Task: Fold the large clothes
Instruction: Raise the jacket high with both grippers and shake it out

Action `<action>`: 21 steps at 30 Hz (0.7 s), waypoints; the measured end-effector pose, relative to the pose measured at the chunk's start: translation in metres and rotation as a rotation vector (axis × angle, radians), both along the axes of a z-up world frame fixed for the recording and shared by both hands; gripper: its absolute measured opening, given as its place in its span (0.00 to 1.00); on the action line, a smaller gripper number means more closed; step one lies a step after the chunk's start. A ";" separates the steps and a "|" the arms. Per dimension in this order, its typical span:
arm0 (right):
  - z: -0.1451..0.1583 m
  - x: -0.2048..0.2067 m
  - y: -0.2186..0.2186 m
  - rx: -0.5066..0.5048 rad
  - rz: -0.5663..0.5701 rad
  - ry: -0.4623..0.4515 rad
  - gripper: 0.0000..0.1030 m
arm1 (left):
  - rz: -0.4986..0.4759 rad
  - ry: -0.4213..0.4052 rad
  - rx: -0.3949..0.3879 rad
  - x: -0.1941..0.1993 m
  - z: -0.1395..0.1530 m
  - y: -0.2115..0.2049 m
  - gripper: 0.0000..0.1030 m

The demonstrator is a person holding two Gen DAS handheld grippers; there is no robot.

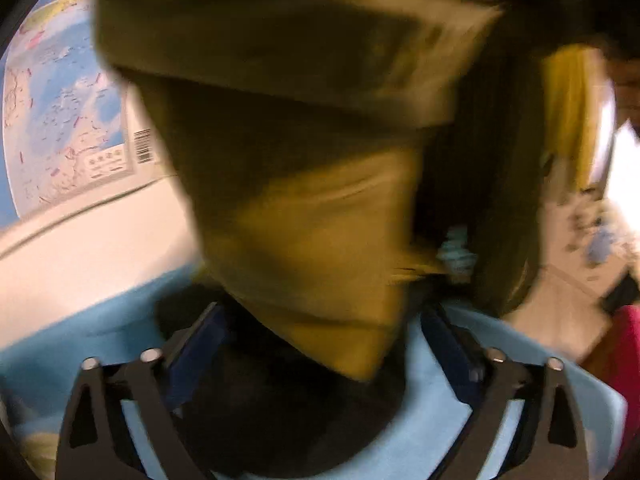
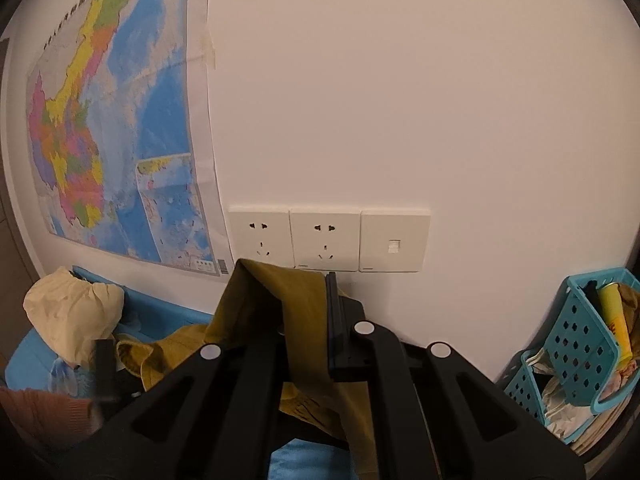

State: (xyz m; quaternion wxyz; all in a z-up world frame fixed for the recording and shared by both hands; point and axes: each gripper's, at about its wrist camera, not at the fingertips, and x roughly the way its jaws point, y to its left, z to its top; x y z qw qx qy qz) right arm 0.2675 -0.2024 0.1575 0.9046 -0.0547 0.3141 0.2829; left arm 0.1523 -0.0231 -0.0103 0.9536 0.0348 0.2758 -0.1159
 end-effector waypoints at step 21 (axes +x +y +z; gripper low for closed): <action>0.231 -0.186 -0.085 0.065 -0.067 -0.490 0.01 | -0.280 -0.431 -0.208 -0.113 0.210 0.015 0.22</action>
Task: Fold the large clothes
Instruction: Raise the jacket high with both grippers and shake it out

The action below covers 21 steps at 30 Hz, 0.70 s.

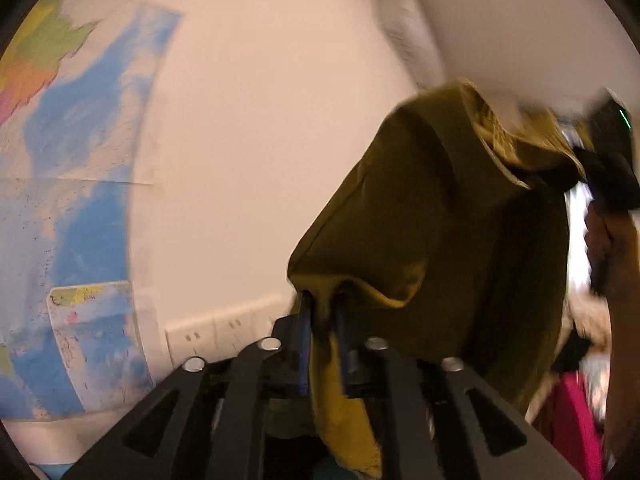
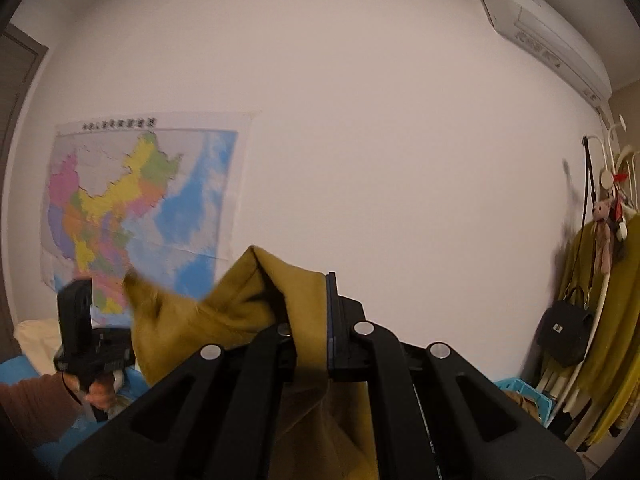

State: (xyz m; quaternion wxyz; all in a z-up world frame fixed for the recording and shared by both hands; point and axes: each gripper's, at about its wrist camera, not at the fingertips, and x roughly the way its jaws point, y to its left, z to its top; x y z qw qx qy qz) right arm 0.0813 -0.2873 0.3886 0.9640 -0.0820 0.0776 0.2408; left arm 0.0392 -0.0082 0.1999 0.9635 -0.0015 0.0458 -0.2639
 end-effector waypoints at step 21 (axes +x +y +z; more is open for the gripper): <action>0.034 -0.140 0.010 0.024 0.117 -0.040 0.01 | 0.176 -0.157 -0.016 -0.136 0.057 0.051 0.03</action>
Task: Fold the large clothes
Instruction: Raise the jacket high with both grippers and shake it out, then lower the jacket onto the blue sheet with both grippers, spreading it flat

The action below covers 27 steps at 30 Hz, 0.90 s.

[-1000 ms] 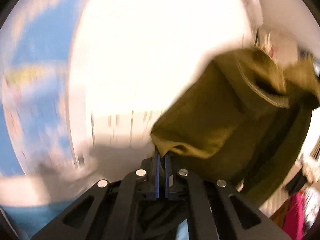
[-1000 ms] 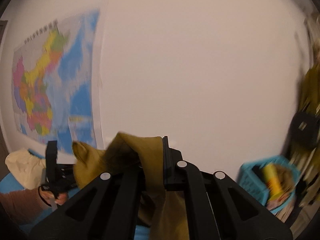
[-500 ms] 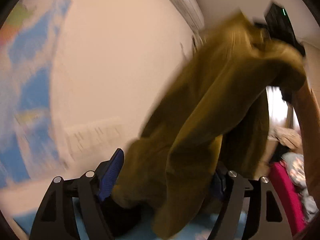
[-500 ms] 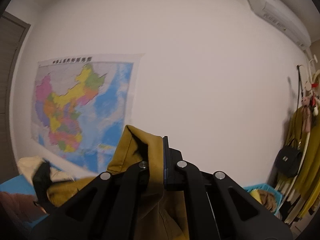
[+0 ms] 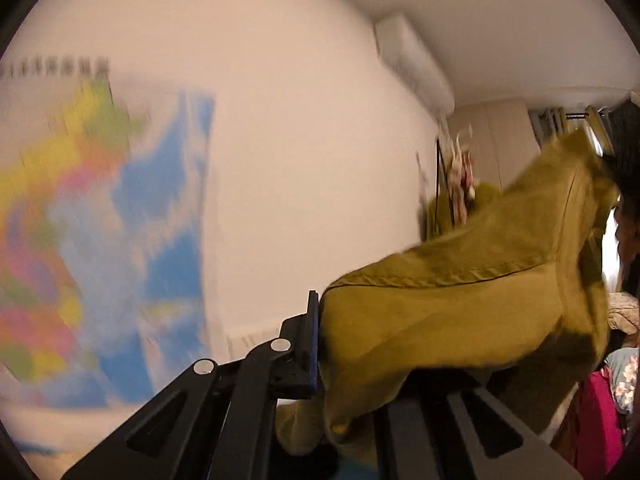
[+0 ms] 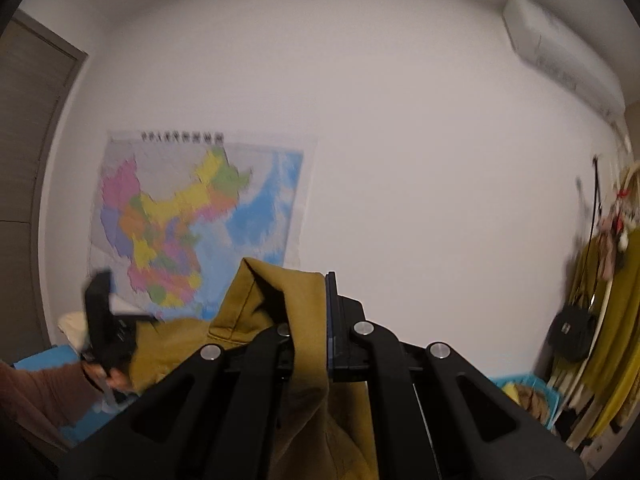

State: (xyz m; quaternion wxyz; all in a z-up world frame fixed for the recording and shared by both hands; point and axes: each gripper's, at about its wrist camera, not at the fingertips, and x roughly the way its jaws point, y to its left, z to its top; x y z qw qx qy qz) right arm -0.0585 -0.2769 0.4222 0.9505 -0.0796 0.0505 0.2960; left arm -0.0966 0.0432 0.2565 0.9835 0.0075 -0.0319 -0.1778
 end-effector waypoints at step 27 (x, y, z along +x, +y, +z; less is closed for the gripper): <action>-0.296 0.225 0.284 -0.138 0.328 0.746 0.03 | 0.701 0.683 0.204 0.050 -0.150 0.174 0.03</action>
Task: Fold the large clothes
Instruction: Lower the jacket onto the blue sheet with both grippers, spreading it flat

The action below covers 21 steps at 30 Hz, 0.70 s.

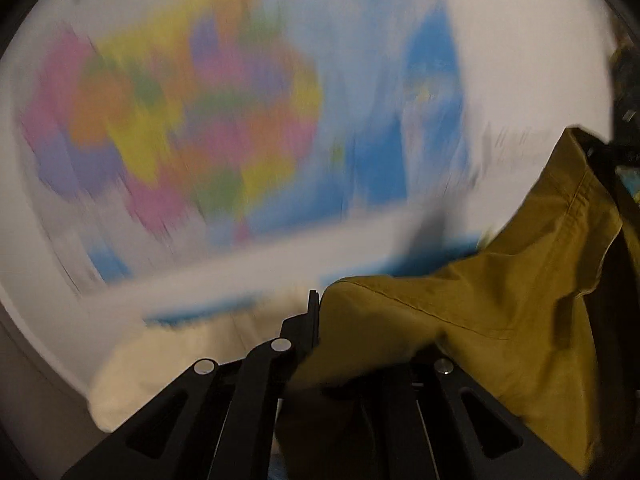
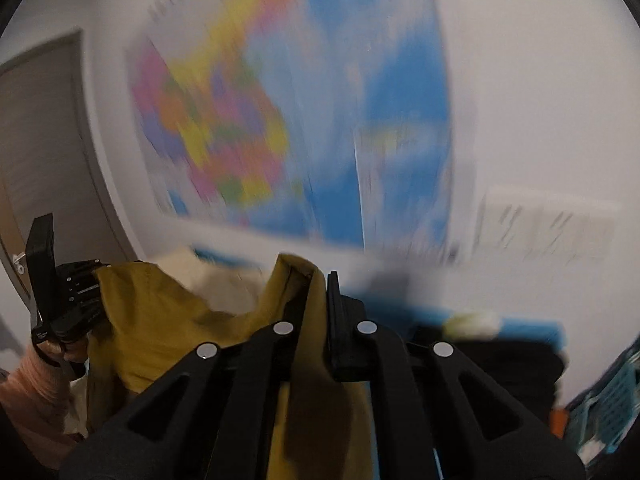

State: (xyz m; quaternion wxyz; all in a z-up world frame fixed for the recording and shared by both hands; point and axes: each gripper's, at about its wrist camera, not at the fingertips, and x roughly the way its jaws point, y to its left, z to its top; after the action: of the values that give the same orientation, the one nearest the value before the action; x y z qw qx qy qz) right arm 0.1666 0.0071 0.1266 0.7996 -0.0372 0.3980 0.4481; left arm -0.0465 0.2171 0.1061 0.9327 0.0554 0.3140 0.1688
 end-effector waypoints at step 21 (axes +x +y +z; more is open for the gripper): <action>-0.182 0.091 0.022 -0.267 -0.230 0.346 0.59 | 0.036 0.300 -0.287 0.104 -0.111 0.097 0.42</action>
State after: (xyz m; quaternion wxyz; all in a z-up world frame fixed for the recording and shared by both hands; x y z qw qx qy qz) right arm 0.2579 0.0292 -0.0556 0.7532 -0.0198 0.5864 0.2975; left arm 0.0570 0.3141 -0.0047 0.8707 -0.0593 0.4710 0.1286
